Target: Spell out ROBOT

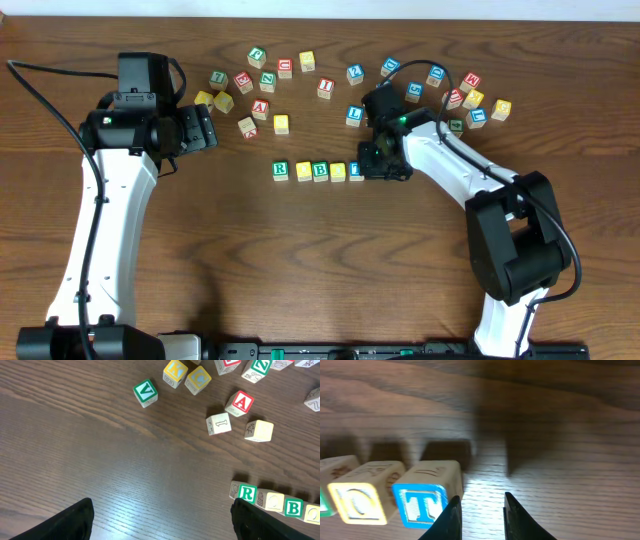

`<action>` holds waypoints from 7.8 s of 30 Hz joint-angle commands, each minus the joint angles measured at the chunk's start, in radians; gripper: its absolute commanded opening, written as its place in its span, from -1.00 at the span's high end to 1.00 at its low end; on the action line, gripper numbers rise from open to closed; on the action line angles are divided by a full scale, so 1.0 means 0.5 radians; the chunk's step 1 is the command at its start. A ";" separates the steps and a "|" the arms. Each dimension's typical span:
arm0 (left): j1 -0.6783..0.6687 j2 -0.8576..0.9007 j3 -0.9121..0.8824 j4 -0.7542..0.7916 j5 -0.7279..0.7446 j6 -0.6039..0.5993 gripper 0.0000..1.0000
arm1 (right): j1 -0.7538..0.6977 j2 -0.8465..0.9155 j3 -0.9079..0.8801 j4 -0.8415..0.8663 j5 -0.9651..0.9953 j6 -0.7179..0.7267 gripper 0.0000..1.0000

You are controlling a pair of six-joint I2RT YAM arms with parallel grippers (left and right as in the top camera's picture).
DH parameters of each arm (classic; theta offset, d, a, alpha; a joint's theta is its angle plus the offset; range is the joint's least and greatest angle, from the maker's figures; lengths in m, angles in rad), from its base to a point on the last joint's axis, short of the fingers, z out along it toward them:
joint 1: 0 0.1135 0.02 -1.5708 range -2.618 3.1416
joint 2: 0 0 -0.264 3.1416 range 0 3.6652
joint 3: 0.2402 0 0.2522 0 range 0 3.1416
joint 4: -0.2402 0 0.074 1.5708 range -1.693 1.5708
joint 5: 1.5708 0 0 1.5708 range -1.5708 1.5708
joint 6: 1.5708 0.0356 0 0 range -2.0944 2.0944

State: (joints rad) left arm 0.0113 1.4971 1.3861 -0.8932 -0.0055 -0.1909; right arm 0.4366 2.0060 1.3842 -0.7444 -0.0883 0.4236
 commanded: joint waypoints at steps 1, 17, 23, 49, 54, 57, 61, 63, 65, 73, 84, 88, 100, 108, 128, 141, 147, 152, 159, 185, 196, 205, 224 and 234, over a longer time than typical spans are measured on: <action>0.008 0.014 -0.016 -0.007 -0.003 -0.026 -0.73 | 0.047 0.034 -0.012 0.027 -0.040 -0.024 0.55; -0.008 0.066 -0.020 -0.021 0.165 -0.026 -0.47 | 0.030 0.031 -0.005 0.121 -0.031 0.004 0.51; -0.107 0.235 -0.020 -0.011 0.192 -0.026 0.51 | -0.064 -0.076 0.011 0.088 -0.031 0.003 0.37; -0.469 0.983 -0.020 0.365 0.200 -0.008 0.85 | -0.186 -0.152 0.011 0.007 -0.031 -0.006 0.19; -0.522 1.007 -0.020 0.399 0.200 -0.001 0.85 | -0.186 -0.152 0.011 0.007 -0.030 -0.014 0.19; -0.547 1.017 -0.020 0.399 0.200 -0.001 0.85 | -0.186 -0.152 0.011 0.007 -0.030 -0.027 0.19; -0.578 1.021 -0.020 0.400 0.200 -0.001 0.85 | -0.186 -0.152 0.010 0.007 -0.030 -0.027 0.19; -0.594 1.021 -0.020 0.399 0.200 -0.002 0.85 | -0.186 -0.152 0.010 0.007 -0.030 -0.027 0.19; -0.611 1.022 -0.020 0.398 0.200 -0.002 0.85 | -0.186 -0.152 0.010 0.007 -0.030 -0.027 0.18; -0.633 1.022 -0.021 0.382 0.200 -0.003 0.85 | -0.186 -0.152 0.010 -0.006 0.008 -0.027 0.18; -0.634 1.022 -0.021 0.343 0.315 -0.012 0.85 | -0.186 -0.152 0.010 -0.008 0.014 -0.027 0.15; -0.645 1.022 -0.021 0.356 0.364 -0.027 0.85 | -0.186 -0.152 0.010 -0.008 0.014 -0.027 0.15; -0.752 1.021 -0.021 0.394 0.364 -0.027 0.85 | -0.185 -0.152 0.010 -0.011 0.014 -0.027 0.14; -0.764 1.021 -0.021 0.452 0.362 -0.025 0.85 | -0.185 -0.152 0.010 -0.006 0.014 -0.027 0.17; -0.764 0.980 0.012 0.423 0.364 -0.026 0.85 | -0.185 -0.152 0.014 0.088 -0.124 0.019 0.34; -0.727 0.701 0.082 0.269 0.406 -0.026 0.85 | -0.094 -0.151 0.203 0.269 -0.182 0.063 0.42; -0.485 0.402 0.090 0.230 0.211 -0.026 0.85 | 0.038 -0.132 0.203 0.475 -0.170 0.111 0.46; -0.209 0.098 0.090 0.174 0.129 -0.011 0.85 | 0.172 -0.034 0.203 0.626 -0.124 0.154 0.72; -0.020 0.014 0.084 0.080 0.129 0.051 0.84 | 0.243 0.128 0.203 0.752 -0.121 0.156 0.98; -0.021 0.024 0.050 0.059 0.130 0.043 0.85 | 0.359 0.246 0.201 0.617 -0.142 0.154 0.98; -0.021 0.024 0.050 0.060 0.130 0.043 0.85 | 0.359 0.246 0.201 0.597 -0.121 0.154 0.98; -0.021 0.024 0.050 0.037 0.130 0.043 0.85 | 0.359 0.246 0.201 0.561 -0.121 0.154 0.98; -0.021 0.024 0.050 0.039 0.130 0.043 0.85 | 0.087 0.178 0.283 0.222 -0.065 0.154 0.98; -0.021 0.024 0.050 0.037 0.133 0.042 0.85 | 0.087 0.156 0.287 0.185 -0.053 0.154 0.98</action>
State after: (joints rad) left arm -0.0010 1.5017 1.4143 -0.8707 0.0715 -0.1825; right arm 0.4866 2.1189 1.5234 -0.6498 -0.1299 0.4934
